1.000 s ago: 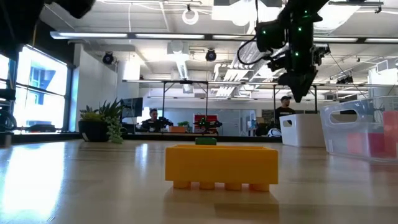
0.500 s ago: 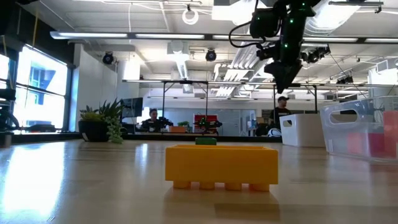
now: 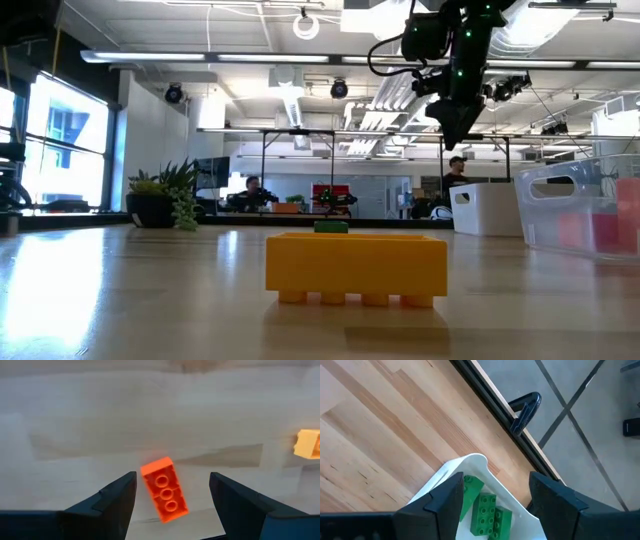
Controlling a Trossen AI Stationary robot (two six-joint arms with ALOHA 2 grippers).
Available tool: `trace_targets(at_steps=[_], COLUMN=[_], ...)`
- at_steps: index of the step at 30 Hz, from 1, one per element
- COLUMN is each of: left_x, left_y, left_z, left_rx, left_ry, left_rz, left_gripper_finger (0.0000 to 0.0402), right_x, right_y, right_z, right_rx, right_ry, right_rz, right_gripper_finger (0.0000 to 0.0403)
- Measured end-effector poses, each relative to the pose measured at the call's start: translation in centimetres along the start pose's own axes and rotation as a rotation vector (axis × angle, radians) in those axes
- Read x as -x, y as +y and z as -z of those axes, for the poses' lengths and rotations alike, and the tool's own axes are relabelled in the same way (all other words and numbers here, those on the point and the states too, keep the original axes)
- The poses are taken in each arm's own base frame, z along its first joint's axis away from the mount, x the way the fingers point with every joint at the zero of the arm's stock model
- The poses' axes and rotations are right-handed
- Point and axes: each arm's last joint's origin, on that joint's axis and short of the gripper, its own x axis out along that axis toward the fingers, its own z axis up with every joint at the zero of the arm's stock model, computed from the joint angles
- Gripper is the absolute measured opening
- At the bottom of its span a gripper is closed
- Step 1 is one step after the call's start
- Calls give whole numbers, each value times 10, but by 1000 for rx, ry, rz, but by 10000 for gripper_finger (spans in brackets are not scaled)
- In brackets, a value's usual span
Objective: Sort & place blocks by color
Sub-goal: Put the orange game piece into the transparent bin
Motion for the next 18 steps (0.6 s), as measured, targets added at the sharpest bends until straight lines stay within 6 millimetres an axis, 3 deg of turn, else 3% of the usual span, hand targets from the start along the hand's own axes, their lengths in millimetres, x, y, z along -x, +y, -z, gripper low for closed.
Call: trace_targets(at_steps=[18], left_x=[-37], left_y=[-5], left_z=[18], left_rx=[23], left_ry=[50], left_rz=[-42], left_gripper_finger=[239], right_x=[0], right_y=[1], right_z=[0], right_rx=[-7], right_ry=[5], right_rz=[-38], right_gripper_finger=[212])
